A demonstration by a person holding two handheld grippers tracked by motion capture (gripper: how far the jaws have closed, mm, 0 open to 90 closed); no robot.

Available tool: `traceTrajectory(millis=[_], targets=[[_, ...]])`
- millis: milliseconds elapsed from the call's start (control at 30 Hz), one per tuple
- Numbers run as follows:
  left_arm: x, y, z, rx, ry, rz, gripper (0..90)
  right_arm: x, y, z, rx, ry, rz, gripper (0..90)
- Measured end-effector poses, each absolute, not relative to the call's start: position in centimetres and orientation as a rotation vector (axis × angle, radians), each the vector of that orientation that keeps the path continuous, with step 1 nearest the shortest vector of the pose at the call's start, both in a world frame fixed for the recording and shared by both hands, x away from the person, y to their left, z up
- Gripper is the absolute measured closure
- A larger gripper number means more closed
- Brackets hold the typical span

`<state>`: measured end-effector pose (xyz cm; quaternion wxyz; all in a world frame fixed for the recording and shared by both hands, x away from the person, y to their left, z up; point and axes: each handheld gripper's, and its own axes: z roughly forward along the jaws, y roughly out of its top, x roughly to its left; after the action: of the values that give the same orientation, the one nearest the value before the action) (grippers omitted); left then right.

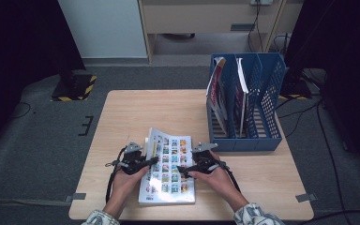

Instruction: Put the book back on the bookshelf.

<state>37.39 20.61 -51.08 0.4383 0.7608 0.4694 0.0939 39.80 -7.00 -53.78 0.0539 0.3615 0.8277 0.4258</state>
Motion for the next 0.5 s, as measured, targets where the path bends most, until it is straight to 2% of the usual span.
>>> traceTrajectory(millis=[233,333,500], targets=[[36.4,20.0,-49.7,1.887,1.056,0.322,80.1,39.8,-7.0,-53.8,1.082,2.520,1.285,7.0],[35.8,19.4,-48.8,1.895,0.984,0.385,80.9,39.7,-7.0,-53.7,1.092,2.525,1.286,7.0],[35.5,19.7,-48.1,1.846,0.948,0.389,81.1,39.8,-7.1,-53.6,1.127,2.539,1.320,5.0]])
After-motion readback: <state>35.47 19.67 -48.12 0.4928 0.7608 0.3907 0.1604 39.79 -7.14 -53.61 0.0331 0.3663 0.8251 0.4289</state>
